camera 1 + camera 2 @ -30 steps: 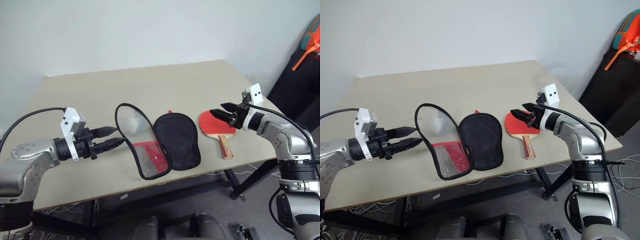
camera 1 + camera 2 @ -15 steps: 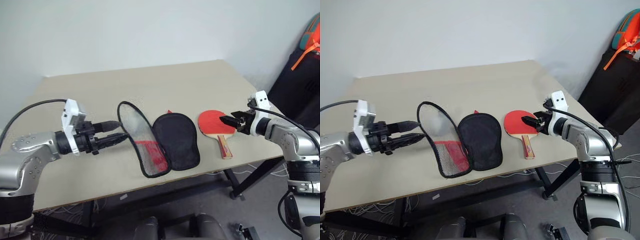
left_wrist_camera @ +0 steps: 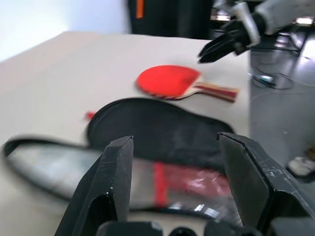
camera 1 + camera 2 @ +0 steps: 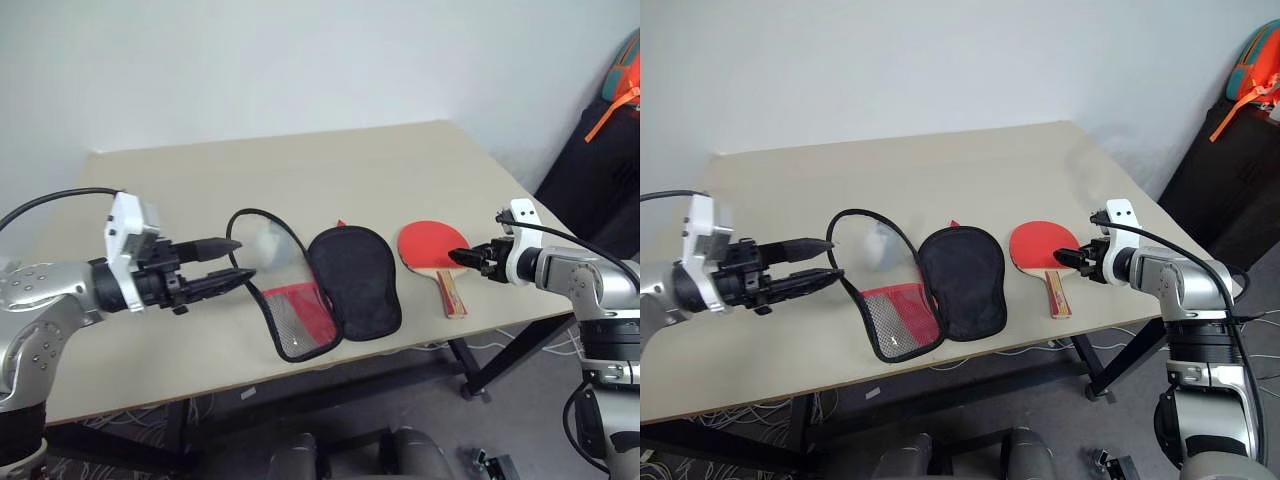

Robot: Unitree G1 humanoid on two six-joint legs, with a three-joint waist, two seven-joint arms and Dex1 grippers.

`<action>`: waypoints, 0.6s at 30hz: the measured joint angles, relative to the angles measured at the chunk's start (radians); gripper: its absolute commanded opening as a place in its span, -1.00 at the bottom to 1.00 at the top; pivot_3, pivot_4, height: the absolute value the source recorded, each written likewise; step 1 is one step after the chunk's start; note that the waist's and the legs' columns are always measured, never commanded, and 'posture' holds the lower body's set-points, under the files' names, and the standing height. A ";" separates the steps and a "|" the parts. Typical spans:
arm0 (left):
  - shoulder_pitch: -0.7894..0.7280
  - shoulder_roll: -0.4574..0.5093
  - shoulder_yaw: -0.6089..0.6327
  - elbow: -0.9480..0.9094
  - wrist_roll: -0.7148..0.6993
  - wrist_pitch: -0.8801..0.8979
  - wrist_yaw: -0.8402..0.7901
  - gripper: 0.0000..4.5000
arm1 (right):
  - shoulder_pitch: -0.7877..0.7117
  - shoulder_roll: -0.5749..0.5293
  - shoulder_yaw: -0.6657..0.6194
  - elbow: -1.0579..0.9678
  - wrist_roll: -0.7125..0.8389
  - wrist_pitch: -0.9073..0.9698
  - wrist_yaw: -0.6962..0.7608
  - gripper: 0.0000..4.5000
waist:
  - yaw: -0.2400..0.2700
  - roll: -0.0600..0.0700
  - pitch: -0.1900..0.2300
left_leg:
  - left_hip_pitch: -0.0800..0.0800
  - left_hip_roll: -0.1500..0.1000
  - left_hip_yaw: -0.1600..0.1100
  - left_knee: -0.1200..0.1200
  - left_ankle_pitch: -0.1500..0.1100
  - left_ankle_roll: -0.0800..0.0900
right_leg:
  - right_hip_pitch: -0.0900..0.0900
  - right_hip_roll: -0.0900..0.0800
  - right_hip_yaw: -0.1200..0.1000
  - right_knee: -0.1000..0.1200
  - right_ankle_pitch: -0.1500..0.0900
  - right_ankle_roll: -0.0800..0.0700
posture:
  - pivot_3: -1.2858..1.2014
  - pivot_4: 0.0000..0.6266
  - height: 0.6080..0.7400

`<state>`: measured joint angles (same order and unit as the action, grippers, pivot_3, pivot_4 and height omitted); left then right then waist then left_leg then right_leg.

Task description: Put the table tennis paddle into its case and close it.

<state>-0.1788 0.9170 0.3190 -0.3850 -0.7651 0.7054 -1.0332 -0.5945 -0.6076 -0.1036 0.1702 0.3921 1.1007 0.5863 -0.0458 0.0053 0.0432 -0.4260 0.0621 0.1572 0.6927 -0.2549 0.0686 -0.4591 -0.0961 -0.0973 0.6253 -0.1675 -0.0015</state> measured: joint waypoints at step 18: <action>-0.357 -0.173 -0.478 0.151 0.198 0.112 0.100 0.28 | 0.005 0.045 0.118 -0.072 -0.020 0.109 -0.061 0.51 | 0.000 0.000 0.000 | 0.000 0.001 0.000 0.002 0.000 0.000 | 0.001 0.005 0.002 0.000 0.000 0.000 | 0.03 -1.00 0.75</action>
<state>-0.5355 0.7443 -0.1592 -0.2336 -0.5674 0.8170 -0.9331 -0.5892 -0.5625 0.0143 0.0985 0.3723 1.2093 0.5256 -0.0461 0.0051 0.0431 -0.4264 0.0634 0.1576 0.6948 -0.2546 0.0686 -0.4580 -0.0909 -0.0951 0.6253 -0.1674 -0.0013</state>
